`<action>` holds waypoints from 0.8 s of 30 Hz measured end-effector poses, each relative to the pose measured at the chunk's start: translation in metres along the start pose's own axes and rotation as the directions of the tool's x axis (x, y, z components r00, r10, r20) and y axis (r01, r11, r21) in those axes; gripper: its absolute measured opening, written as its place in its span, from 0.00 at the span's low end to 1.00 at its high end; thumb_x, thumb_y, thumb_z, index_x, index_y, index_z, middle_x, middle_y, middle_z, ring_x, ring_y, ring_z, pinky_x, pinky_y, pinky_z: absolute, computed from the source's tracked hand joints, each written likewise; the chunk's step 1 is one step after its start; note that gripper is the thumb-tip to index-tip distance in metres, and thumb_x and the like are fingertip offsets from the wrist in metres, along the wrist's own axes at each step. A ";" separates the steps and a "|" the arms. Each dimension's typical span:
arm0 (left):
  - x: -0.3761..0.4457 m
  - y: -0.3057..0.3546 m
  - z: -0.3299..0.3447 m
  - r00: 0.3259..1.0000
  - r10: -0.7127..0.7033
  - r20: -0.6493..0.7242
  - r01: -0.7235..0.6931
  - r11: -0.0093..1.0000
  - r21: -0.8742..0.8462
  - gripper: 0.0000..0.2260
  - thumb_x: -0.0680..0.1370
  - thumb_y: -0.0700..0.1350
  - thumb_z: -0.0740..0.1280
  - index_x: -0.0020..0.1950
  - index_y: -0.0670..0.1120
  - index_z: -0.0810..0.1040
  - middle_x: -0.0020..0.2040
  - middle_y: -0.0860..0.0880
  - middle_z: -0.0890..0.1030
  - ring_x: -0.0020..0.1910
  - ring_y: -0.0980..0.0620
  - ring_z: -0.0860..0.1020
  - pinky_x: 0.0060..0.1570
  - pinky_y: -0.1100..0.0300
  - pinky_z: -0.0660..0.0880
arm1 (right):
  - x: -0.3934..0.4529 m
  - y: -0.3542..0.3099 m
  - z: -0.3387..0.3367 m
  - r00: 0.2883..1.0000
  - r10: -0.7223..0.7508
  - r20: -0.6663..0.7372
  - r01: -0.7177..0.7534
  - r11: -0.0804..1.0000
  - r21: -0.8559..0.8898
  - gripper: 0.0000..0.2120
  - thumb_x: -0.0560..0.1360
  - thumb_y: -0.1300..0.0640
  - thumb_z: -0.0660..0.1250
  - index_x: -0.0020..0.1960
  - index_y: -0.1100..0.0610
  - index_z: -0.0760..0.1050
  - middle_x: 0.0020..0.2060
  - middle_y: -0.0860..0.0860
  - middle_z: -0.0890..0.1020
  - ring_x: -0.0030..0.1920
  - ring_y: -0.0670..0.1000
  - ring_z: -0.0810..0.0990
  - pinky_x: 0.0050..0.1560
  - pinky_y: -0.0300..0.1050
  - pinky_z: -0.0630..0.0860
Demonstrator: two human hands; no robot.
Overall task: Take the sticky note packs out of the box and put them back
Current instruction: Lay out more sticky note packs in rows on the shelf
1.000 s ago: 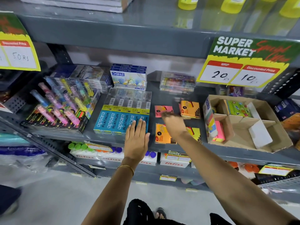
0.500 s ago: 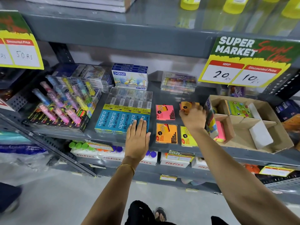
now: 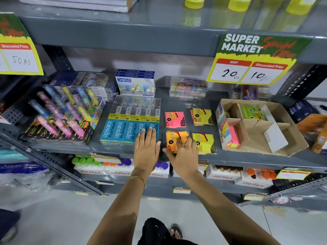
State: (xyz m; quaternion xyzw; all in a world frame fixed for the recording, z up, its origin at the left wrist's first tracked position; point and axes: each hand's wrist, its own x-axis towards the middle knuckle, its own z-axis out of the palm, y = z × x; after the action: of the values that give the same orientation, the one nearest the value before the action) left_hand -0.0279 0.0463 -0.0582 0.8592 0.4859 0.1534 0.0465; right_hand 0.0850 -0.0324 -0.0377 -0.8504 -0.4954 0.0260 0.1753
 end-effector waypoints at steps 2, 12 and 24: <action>0.000 -0.002 0.001 1.000 0.003 0.008 -0.003 1.000 -0.008 0.28 0.83 0.53 0.41 0.67 0.38 0.70 0.66 0.40 0.73 0.66 0.38 0.69 0.65 0.42 0.61 | 0.010 0.001 -0.010 0.994 0.007 -0.112 -0.006 1.000 0.005 0.28 0.75 0.37 0.57 0.59 0.59 0.77 0.60 0.62 0.76 0.60 0.62 0.73 0.58 0.55 0.73; 0.000 -0.002 0.001 1.000 0.006 0.009 -0.006 0.999 -0.034 0.29 0.82 0.53 0.38 0.69 0.39 0.67 0.69 0.42 0.70 0.69 0.39 0.65 0.67 0.42 0.54 | 0.135 0.055 -0.030 0.930 0.332 0.157 -0.322 0.943 -0.086 0.33 0.74 0.41 0.63 0.67 0.66 0.65 0.67 0.68 0.67 0.67 0.67 0.66 0.66 0.57 0.67; 0.000 0.000 0.004 1.000 -0.009 -0.019 0.008 0.999 -0.035 0.28 0.82 0.52 0.40 0.69 0.38 0.68 0.68 0.40 0.71 0.68 0.39 0.66 0.68 0.42 0.58 | 0.029 0.065 -0.040 0.976 0.220 0.000 -0.220 0.975 0.035 0.31 0.70 0.37 0.60 0.66 0.56 0.70 0.58 0.64 0.76 0.60 0.64 0.71 0.65 0.56 0.67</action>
State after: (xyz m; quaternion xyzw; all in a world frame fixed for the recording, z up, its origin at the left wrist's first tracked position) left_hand -0.0266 0.0459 -0.0618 0.8546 0.4873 0.1701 0.0576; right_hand 0.1628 -0.0474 -0.0172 -0.8968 -0.3974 0.0523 0.1871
